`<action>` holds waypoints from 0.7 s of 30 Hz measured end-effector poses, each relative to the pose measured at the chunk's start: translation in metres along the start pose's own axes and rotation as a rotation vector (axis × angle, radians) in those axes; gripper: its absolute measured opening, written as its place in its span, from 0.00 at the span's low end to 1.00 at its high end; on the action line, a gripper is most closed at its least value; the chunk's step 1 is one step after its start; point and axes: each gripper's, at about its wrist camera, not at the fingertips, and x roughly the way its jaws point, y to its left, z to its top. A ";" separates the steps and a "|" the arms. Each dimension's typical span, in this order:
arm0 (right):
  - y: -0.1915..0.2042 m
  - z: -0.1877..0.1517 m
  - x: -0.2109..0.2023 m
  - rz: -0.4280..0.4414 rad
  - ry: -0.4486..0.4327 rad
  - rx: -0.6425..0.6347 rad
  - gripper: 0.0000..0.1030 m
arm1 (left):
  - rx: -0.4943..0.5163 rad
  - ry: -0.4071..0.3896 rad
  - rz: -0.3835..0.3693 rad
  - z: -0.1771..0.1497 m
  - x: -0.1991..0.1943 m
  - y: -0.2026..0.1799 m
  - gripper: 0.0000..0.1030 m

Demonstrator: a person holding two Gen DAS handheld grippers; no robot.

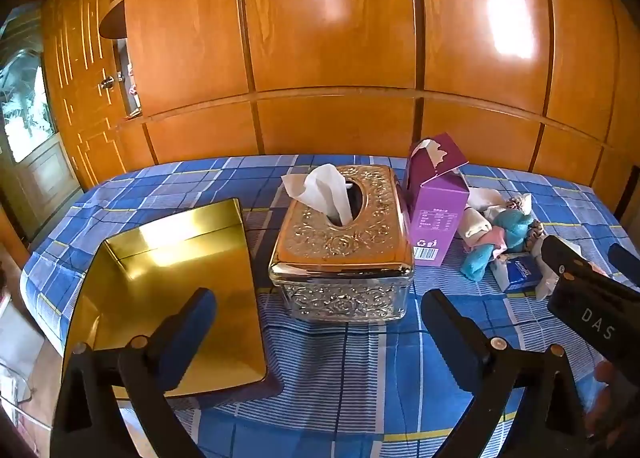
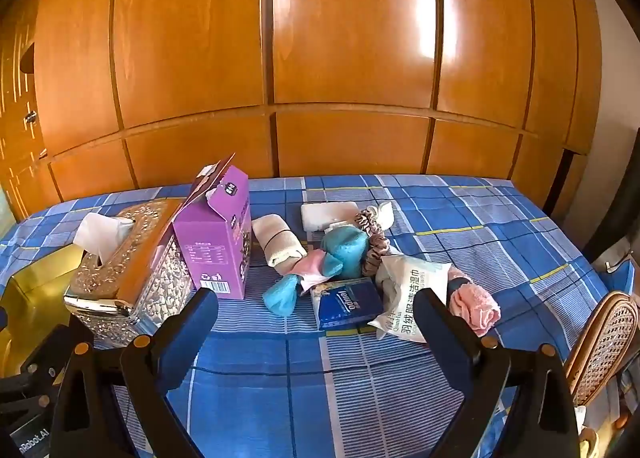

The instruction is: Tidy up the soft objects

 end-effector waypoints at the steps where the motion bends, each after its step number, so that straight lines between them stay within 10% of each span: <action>1: 0.001 0.000 0.000 0.002 -0.001 -0.002 0.97 | -0.002 0.000 0.000 0.000 0.000 0.000 1.00; 21: 0.003 0.002 -0.003 0.014 -0.014 -0.013 0.97 | -0.011 -0.008 0.002 0.001 -0.005 0.004 1.00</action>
